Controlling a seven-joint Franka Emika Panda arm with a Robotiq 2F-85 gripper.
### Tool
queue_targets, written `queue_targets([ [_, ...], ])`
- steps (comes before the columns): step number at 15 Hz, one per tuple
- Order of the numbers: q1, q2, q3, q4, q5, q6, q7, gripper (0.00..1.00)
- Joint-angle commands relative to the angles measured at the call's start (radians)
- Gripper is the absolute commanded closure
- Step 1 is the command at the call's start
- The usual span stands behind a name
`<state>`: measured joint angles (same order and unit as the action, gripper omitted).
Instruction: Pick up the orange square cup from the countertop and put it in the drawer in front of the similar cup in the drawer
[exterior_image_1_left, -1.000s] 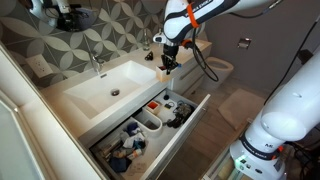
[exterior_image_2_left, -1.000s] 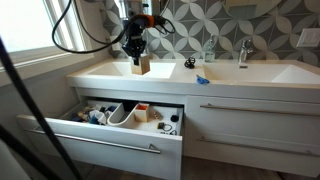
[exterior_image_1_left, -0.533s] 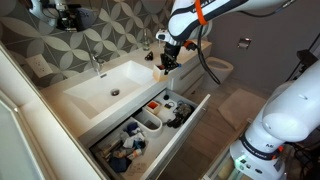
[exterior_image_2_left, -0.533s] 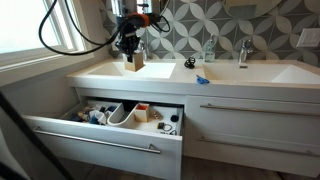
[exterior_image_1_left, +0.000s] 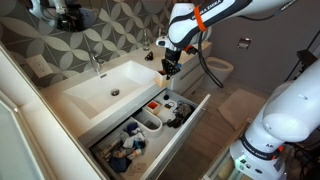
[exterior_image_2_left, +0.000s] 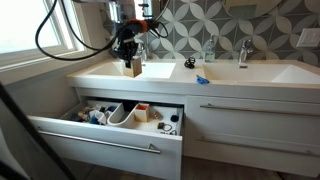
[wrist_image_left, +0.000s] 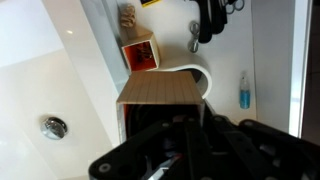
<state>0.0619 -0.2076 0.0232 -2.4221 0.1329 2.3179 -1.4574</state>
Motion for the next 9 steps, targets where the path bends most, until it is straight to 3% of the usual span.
queue_targets([
  [1, 0.022, 0.008, 0.002, -0.084, -0.045, 0.004, 0.022, 0.98],
  [5, 0.029, 0.071, 0.011, -0.143, -0.075, 0.037, 0.044, 0.98],
  [9, 0.022, 0.154, 0.014, -0.182, -0.113, 0.161, 0.019, 0.98],
])
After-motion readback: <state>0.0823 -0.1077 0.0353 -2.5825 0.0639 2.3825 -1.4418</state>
